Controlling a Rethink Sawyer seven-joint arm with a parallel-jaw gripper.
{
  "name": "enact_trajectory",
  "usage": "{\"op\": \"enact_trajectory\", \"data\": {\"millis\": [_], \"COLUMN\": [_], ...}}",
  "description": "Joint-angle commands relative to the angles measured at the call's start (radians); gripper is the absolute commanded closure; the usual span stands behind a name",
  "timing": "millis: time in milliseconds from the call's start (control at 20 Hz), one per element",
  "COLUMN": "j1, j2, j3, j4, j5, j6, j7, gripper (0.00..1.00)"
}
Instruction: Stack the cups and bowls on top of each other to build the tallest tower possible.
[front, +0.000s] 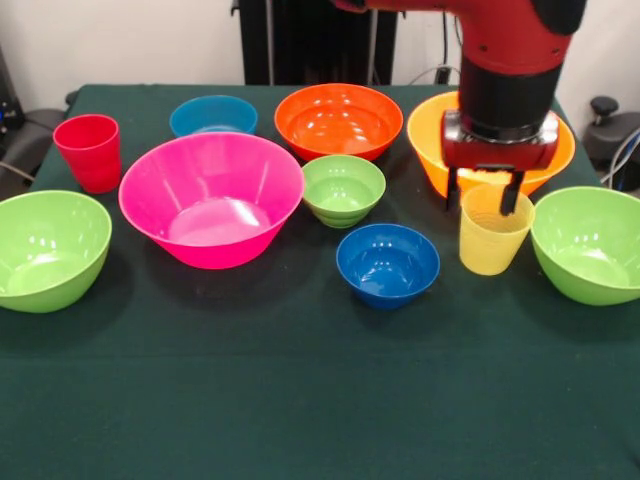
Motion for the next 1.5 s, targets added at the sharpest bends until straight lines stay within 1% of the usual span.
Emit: {"op": "enact_trajectory", "data": {"millis": [50,250,450,650,850,1050,1100,1200,1400,1500], "j1": [0.018,0.007,-0.001,-0.004,-0.013,-0.022,-0.021,-0.016,-0.001,0.01], "j2": [-0.034,-0.055,-0.023,-0.018,0.009,0.035,0.052,0.083,0.122,0.12], "j3": [0.055,0.066,0.078,0.07,0.066,0.079,0.083,0.086,0.088,0.084], "j4": [0.113,0.153,0.176,0.174,0.182,0.202,0.202,0.191,0.176,0.185], "j5": [0.014,0.003,-0.016,-0.031,-0.049,-0.058,-0.059,-0.059,-0.046,-0.04], "j6": [-0.072,-0.085,-0.166,-0.172,-0.215,-0.282,-0.315,-0.342,-0.363,-0.36], "j7": [0.182,0.173,0.173,0.155,0.139,0.133,0.14,0.144,0.155,0.161], "gripper": [0.0,0.0,0.0,0.0,0.0,0.0,0.0,0.0,0.0,0.0]}}
